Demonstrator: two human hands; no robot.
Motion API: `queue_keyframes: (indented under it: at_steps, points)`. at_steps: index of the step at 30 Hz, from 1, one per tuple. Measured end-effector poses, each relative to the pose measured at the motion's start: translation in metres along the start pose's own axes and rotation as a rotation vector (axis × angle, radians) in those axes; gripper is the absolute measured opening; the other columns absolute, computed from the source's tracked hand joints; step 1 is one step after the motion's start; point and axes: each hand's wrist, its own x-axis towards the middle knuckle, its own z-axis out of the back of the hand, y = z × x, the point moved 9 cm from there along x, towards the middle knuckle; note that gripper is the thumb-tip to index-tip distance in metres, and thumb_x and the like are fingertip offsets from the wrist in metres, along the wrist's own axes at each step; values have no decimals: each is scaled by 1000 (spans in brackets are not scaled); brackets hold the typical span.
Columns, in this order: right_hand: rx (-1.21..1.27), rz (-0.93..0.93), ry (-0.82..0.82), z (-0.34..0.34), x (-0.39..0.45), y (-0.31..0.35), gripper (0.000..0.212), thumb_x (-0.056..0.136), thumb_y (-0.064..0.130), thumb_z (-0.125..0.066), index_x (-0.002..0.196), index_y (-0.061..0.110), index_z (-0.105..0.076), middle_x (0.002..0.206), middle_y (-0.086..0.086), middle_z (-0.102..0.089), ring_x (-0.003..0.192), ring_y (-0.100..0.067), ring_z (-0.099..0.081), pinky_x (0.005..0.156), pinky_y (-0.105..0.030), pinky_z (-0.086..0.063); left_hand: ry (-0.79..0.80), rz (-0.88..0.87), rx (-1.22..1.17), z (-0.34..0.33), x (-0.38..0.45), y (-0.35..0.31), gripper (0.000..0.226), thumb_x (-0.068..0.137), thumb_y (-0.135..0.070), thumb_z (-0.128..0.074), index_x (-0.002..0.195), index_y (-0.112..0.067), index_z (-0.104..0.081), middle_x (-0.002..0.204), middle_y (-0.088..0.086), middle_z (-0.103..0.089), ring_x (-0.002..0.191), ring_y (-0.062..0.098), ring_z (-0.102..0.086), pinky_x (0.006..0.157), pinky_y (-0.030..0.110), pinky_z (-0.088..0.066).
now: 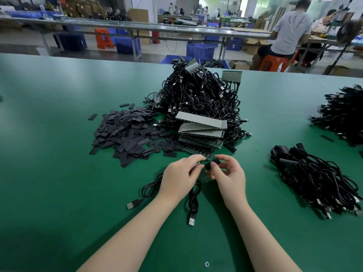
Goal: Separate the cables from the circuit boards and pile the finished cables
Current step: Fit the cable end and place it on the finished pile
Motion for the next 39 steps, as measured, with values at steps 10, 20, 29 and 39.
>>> queue_keyframes:
  at_steps: [10,20,29,39]
  points:
    - [12,16,68,-6,0,0,19,89,8,-71,97,25,-67,64,4,-65,58,-10,-61,65,-27,-52,90,42,15,-8,-1,4,29,86,-39,-64,115,-40,-64,85,-16,-63,77,3,-55,72,23,-49]
    - [87,-24,171,-13,-3,2,24,86,8,-76,99,28,-76,78,4,-75,73,-7,-66,74,-22,-56,103,85,-62,-11,1,15,27,91,-37,-59,118,-39,-65,112,-14,-69,100,3,-61,83,26,-51]
    - [17,8,147,-10,-4,7,16,82,14,-81,84,30,-80,83,5,-78,76,-5,-70,72,-17,-54,128,96,-145,-12,0,15,21,87,-39,-58,107,-39,-65,90,-18,-68,84,2,-61,74,32,-53]
    - [85,-56,39,1,1,-3,10,85,16,-78,76,19,-74,70,0,-73,65,-9,-64,67,-24,-54,158,115,-123,-12,-1,11,38,87,-32,-63,120,-46,-50,89,-23,-64,86,1,-59,72,29,-52]
